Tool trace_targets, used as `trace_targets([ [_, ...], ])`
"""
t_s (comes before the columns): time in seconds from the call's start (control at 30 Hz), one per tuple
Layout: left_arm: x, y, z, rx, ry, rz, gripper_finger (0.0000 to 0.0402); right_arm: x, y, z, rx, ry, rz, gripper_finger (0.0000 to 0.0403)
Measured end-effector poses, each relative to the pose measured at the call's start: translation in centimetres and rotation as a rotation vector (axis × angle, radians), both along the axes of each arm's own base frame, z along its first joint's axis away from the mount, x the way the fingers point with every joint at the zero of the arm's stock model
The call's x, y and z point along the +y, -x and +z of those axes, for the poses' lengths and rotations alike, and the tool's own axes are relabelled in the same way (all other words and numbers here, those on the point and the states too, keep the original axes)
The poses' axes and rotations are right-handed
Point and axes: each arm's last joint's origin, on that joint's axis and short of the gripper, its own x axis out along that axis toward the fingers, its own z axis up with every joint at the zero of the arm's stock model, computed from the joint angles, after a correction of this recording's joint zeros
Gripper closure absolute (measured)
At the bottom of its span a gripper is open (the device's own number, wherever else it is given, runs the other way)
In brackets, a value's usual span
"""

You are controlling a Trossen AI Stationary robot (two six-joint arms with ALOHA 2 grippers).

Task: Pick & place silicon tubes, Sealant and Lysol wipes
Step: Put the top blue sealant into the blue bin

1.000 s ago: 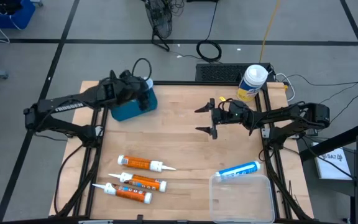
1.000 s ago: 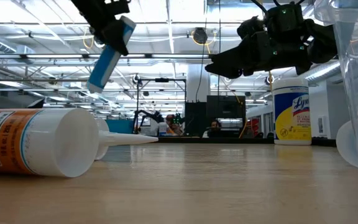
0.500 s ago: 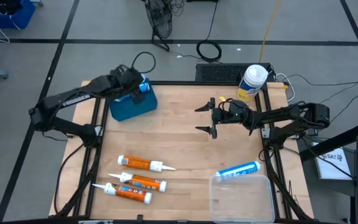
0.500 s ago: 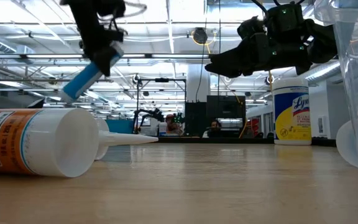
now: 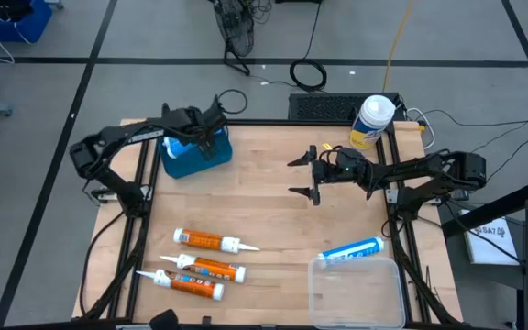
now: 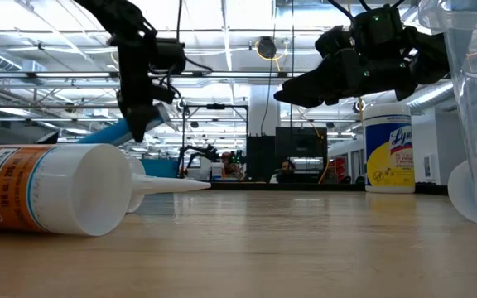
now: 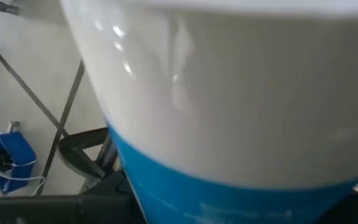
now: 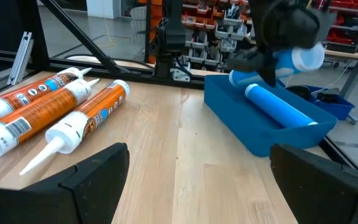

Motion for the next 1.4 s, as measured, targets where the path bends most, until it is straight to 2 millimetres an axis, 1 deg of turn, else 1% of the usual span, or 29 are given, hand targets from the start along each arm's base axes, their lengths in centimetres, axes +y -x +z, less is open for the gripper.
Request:
trace_targets([
  [0.17, 0.5, -0.2, -1.0, 0.056, 0.007, -0.009, 0.0193, 0.0, 0.0, 0.0, -0.001, 0.004, 0.000, 0.0039],
  [0.33, 0.7, -0.3, -1.4, 0.077, 0.002, 0.000, 0.0193, 0.0, 0.0, 0.0, -0.001, 0.006, 0.001, 0.0039],
  [0.7, 1.2, 0.1, -1.4, 0.074, 0.005, 0.021, 0.0193, 0.0, 0.0, 0.0, -0.001, 0.015, 0.002, 0.0039],
  [1.2, 1.1, 0.1, -1.4, 0.053, 0.017, 0.035, 0.0193, 0.0, 0.0, -0.1, 0.006, 0.013, 0.002, 0.0039],
  [1.4, 1.0, 0.6, -2.7, 0.069, 0.049, 0.023, 0.0193, 0.0, 0.0, -0.1, 0.006, 0.013, 0.002, 0.0039],
])
